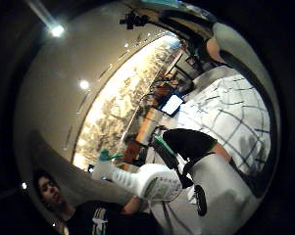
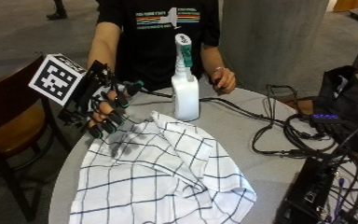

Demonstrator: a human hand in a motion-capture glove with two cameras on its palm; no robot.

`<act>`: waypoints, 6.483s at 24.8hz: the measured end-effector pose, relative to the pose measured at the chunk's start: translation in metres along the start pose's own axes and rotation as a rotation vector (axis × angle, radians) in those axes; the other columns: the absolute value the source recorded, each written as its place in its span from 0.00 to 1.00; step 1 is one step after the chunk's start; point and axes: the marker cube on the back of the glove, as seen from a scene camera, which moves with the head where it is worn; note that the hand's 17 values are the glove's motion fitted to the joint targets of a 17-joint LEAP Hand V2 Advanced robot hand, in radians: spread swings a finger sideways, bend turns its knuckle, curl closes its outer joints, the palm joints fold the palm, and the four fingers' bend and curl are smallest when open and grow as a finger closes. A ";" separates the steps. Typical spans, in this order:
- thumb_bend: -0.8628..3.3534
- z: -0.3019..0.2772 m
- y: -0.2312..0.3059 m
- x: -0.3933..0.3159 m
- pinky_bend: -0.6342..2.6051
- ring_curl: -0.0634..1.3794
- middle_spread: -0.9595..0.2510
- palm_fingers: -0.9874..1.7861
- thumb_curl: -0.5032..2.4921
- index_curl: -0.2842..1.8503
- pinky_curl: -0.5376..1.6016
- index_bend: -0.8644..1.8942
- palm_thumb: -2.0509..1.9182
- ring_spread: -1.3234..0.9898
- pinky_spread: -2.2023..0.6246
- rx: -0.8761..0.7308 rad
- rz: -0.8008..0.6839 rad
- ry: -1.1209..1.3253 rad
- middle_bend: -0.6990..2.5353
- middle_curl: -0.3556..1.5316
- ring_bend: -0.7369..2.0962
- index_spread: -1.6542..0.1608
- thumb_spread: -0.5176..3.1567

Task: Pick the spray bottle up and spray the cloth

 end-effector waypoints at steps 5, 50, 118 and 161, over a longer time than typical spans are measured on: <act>0.21 0.014 0.024 -0.017 0.26 0.25 0.74 0.59 0.25 0.27 0.38 0.35 0.66 0.54 0.86 -0.139 -0.014 -0.176 0.29 0.36 0.38 0.71 0.43; 0.19 0.062 0.093 -0.092 0.31 0.31 0.72 0.67 0.34 0.34 0.44 0.43 0.74 0.52 0.77 -0.185 -0.173 -0.535 0.32 0.43 0.38 0.80 0.35; 0.21 0.148 0.107 -0.172 0.23 0.32 0.68 0.72 0.36 0.38 0.30 0.49 0.77 0.52 0.91 -0.182 0.022 -0.475 0.39 0.45 0.41 0.80 0.27; 0.20 0.013 -0.011 -0.071 0.24 0.33 0.68 0.76 0.40 0.40 0.32 0.46 0.75 0.53 0.89 -0.295 0.699 -0.285 0.36 0.45 0.40 0.80 0.26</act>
